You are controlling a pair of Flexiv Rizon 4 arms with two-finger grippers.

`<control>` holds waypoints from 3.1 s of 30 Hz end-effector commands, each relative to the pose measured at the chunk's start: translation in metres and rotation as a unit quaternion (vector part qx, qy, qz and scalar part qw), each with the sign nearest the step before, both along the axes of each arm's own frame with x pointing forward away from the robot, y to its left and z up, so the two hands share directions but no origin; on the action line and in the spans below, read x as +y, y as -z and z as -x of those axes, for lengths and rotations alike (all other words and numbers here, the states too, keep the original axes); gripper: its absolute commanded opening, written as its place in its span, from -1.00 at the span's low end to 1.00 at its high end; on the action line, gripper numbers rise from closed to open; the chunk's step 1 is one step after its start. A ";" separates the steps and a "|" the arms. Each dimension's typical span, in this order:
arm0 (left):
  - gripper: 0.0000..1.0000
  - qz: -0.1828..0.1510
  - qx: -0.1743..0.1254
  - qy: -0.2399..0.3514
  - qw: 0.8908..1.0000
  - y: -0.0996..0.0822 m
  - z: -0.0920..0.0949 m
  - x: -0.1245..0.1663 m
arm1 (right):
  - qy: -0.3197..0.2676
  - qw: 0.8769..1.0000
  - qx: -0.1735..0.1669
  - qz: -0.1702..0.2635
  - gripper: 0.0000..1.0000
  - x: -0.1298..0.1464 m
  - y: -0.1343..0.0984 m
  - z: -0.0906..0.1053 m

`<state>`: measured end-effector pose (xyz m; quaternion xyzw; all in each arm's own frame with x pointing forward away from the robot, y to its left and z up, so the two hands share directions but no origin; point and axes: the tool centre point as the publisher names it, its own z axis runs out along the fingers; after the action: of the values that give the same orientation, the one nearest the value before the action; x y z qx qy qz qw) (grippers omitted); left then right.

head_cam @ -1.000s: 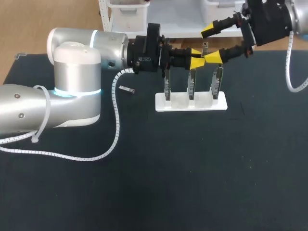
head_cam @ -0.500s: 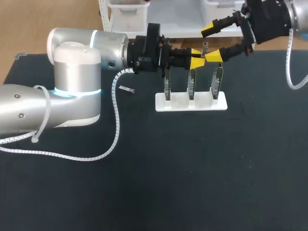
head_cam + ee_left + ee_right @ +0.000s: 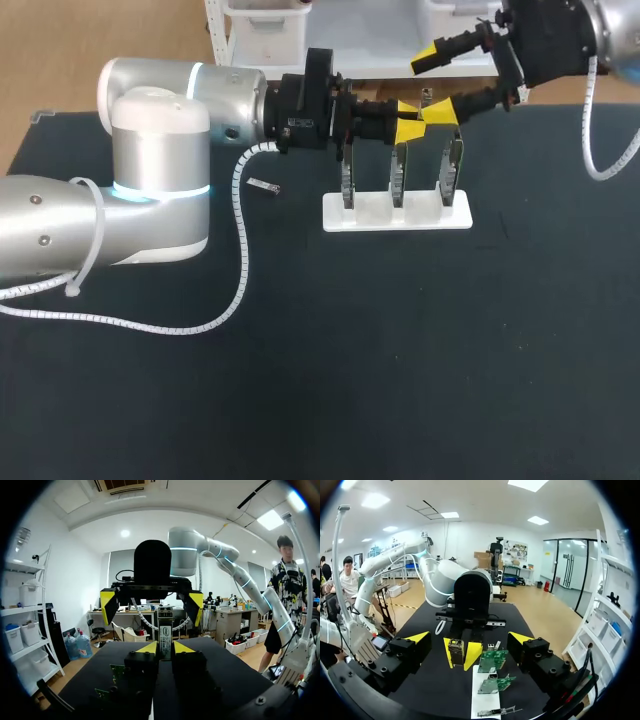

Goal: Pick up the optical module with the left hand, and insert it into the network port with the right hand.

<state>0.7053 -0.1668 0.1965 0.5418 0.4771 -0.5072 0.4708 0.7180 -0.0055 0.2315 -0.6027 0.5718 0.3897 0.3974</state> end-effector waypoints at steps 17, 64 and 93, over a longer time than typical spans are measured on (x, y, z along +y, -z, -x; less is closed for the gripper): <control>-1.00 0.000 0.000 0.003 1.000 0.000 -0.002 0.000 | 0.001 1.000 0.020 -0.009 1.00 0.001 0.005 -0.002; 1.00 0.000 0.000 0.003 1.000 0.000 -0.002 0.000 | 0.001 1.000 0.020 -0.009 -1.00 0.001 0.005 -0.002; 1.00 -0.133 -0.011 -0.054 0.990 0.009 -0.020 0.045 | 0.001 1.000 0.020 -0.009 -1.00 0.001 0.005 -0.002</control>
<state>0.7334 -0.1248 0.1879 0.5820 0.5620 -0.4107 0.4203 0.7193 -0.0042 0.2268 -0.5900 0.5777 0.4059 0.3917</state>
